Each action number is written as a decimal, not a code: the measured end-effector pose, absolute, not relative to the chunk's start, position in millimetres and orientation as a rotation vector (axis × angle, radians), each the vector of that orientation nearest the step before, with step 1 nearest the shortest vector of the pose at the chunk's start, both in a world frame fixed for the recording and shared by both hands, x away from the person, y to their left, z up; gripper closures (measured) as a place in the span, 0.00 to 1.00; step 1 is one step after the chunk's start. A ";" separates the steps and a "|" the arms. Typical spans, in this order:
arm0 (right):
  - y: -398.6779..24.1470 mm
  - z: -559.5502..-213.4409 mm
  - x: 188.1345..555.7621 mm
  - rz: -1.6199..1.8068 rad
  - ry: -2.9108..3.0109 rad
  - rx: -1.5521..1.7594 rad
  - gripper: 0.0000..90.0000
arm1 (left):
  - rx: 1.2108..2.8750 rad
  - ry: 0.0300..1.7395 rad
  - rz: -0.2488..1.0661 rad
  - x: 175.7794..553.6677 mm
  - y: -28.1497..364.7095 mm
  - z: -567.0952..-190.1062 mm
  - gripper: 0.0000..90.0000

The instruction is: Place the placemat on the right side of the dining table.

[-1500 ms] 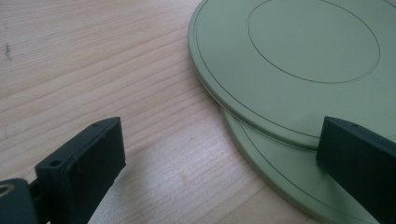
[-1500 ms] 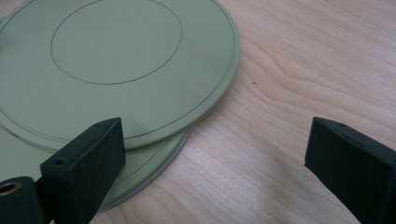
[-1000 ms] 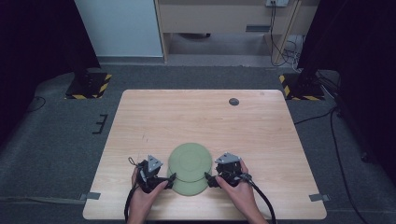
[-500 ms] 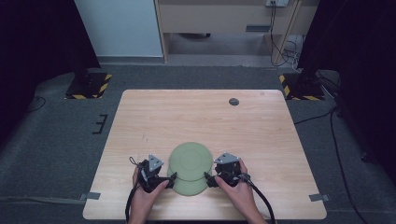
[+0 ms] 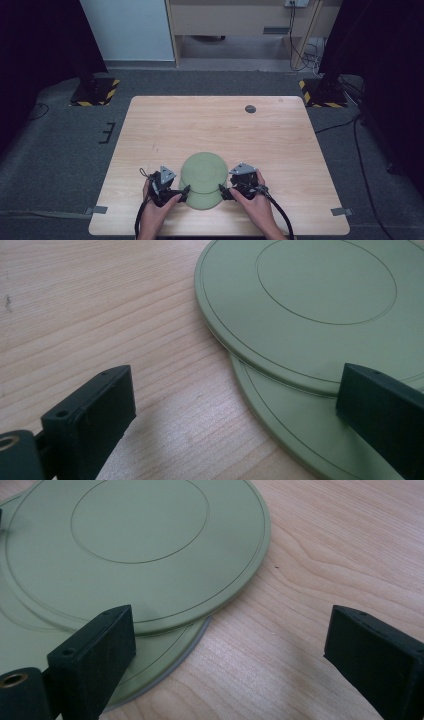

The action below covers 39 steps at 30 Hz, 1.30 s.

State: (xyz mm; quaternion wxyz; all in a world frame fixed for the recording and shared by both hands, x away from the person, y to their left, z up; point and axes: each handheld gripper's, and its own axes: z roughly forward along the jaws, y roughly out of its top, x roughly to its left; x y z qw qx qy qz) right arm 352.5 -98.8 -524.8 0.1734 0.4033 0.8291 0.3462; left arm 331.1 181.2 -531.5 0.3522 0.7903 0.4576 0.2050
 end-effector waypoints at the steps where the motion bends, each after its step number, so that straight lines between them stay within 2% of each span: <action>1: -99.6 -524.1 353.5 0.976 2.364 1.145 0.07 | 2.044 1.184 0.527 331.7 180.9 -531.8 0.01; 15: -102.2 -485.9 392.2 0.890 2.537 1.124 0.08 | 2.068 1.156 0.527 326.9 176.2 -530.6 0.02; 19: -93.3 -476.3 406.3 0.876 2.560 1.125 0.12 | 2.064 1.156 0.524 327.9 174.7 -531.3 0.01; 24: -78.1 -470.4 418.3 0.888 2.618 1.103 0.22 | 2.067 1.153 0.529 328.8 172.8 -531.3 0.00; 29: -66.6 -470.8 427.4 0.889 2.643 1.096 0.23 | 2.065 1.156 0.504 330.6 174.5 -531.7 0.00; 39: -50.2 -494.5 445.4 0.882 2.709 1.143 0.23 | 2.067 1.153 0.512 328.9 173.6 -531.1 0.02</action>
